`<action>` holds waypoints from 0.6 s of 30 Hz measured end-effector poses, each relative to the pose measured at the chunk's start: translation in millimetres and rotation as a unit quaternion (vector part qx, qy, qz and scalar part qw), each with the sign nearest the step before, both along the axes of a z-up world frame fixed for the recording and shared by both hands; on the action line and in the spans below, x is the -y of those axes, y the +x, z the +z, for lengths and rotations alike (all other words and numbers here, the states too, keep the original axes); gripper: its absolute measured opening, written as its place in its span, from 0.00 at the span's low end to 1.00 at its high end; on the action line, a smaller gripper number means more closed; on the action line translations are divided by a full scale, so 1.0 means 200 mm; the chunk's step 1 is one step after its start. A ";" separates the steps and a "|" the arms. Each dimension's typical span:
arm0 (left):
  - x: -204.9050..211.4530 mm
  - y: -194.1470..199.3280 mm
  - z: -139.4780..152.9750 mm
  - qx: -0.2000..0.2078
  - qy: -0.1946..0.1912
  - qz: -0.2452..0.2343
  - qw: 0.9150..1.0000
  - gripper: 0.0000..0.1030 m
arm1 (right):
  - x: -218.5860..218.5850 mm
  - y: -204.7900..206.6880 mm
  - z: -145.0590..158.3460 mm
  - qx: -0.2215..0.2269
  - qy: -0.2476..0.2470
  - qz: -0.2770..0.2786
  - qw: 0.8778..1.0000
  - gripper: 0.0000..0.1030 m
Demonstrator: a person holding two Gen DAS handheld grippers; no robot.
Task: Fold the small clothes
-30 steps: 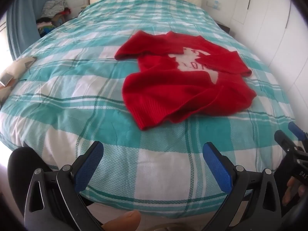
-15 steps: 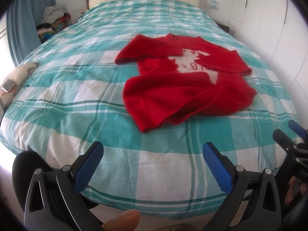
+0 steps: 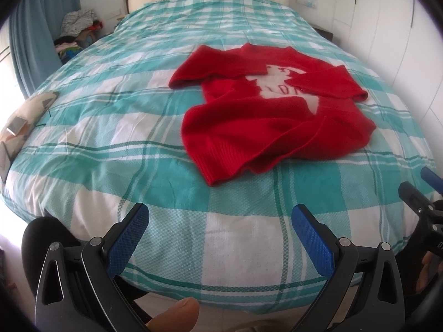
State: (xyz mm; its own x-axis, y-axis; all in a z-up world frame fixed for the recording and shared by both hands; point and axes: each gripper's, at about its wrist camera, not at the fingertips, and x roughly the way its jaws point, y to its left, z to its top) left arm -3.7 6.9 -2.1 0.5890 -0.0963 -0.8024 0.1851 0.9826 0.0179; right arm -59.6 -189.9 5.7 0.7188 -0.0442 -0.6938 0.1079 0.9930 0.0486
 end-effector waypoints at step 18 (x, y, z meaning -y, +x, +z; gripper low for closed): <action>-0.09 0.05 -0.07 -0.043 -0.016 0.039 0.998 1.00 | 0.01 0.00 -0.01 -0.003 -0.001 0.000 1.000 1.00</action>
